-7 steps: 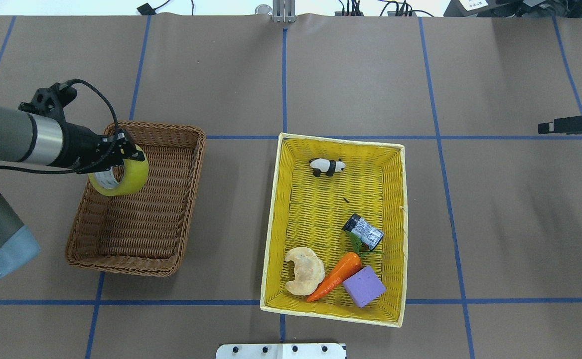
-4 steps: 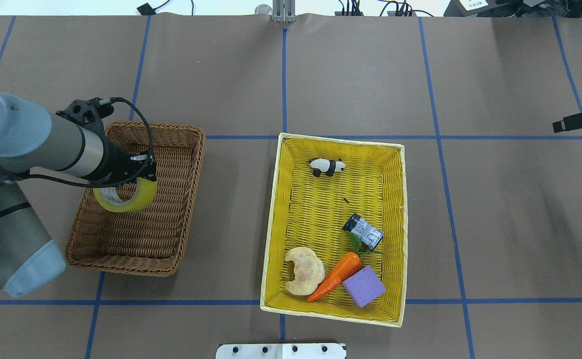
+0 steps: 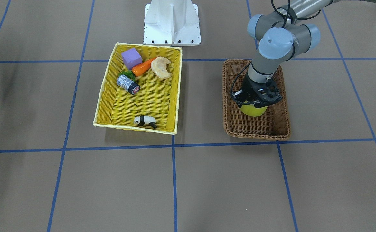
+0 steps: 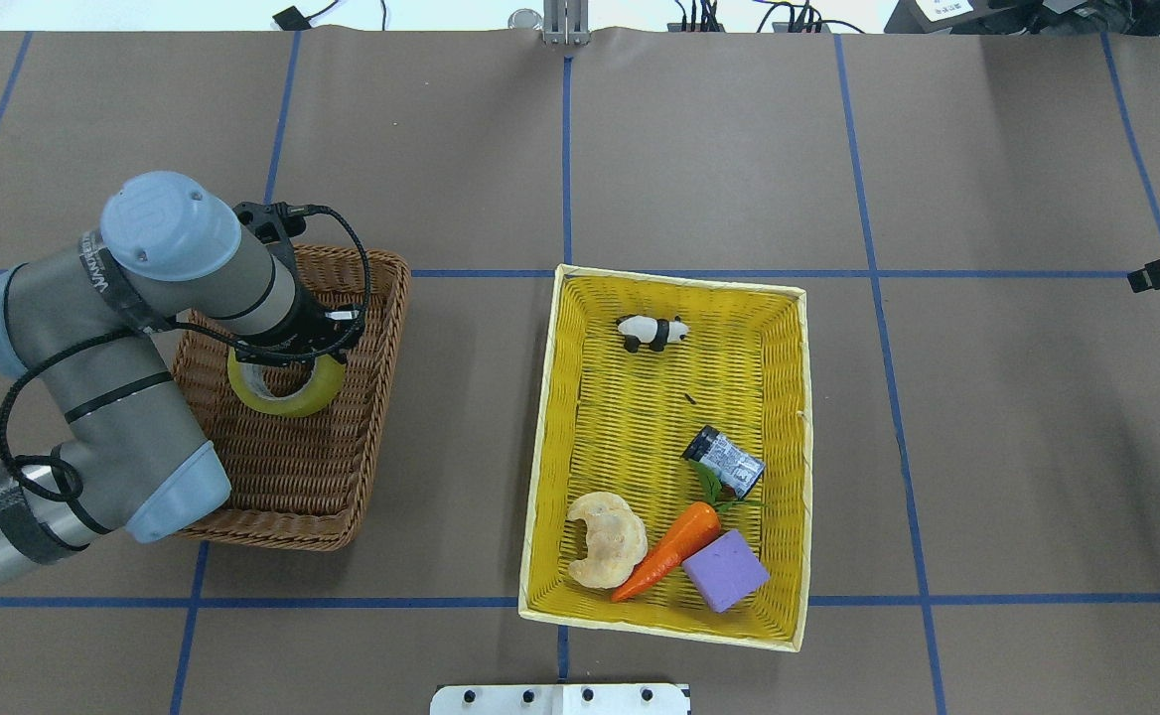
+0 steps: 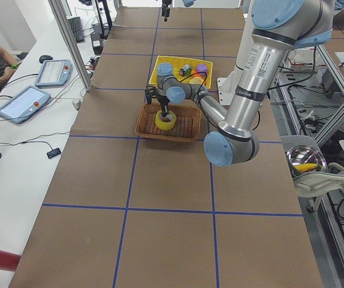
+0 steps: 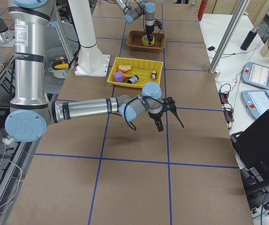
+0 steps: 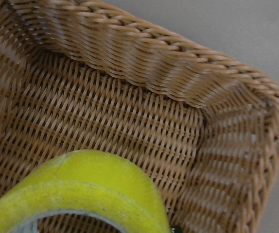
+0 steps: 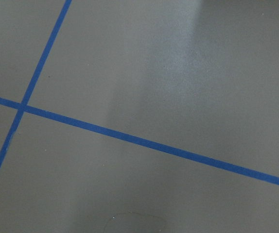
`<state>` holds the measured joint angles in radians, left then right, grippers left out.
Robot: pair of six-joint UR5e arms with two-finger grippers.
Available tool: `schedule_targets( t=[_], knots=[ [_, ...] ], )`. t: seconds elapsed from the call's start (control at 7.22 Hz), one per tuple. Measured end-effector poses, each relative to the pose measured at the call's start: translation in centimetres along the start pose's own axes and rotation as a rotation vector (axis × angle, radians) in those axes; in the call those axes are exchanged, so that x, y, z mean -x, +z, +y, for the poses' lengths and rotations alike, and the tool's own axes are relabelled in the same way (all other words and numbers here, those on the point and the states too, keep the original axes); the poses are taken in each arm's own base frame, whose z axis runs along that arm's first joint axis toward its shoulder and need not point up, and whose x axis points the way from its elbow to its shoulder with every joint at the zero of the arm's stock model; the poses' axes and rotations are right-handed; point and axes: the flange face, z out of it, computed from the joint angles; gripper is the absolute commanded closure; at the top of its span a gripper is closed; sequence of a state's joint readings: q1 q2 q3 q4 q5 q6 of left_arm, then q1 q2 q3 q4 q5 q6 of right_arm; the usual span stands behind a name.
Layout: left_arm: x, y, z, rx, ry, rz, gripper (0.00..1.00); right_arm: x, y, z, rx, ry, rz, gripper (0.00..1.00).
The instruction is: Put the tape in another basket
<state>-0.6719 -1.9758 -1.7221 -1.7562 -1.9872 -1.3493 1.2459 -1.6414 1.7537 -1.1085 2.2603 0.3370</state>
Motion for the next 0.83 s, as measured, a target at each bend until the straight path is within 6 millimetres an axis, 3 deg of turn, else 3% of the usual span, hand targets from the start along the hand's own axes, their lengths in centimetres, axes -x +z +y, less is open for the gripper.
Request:
schedule_targets(
  t=[0.14,0.28,0.55,0.69,0.83],
  knots=[
    [0.2,0.7,-0.2,0.005,0.007,-0.012,0.25,0.0,-0.1,0.1,0.001,0.001,-0.002,0.01],
    [0.3,0.9,-0.3,0.008,0.009,-0.017,0.02,0.1,-0.2,0.1,-0.001,0.002,-0.006,0.01],
    [0.2,0.6,-0.3,0.014,0.011,-0.01,0.02,0.2,-0.4,0.1,-0.002,0.005,-0.011,0.01],
    [-0.2,-1.2,-0.3,0.021,0.016,0.025,0.02,0.2,-0.5,0.1,-0.003,0.006,-0.011,0.01],
    [0.0,-4.8,-0.7,0.007,0.031,0.07,0.02,0.3,-0.6,0.1,-0.004,0.007,-0.011,0.01]
  ],
)
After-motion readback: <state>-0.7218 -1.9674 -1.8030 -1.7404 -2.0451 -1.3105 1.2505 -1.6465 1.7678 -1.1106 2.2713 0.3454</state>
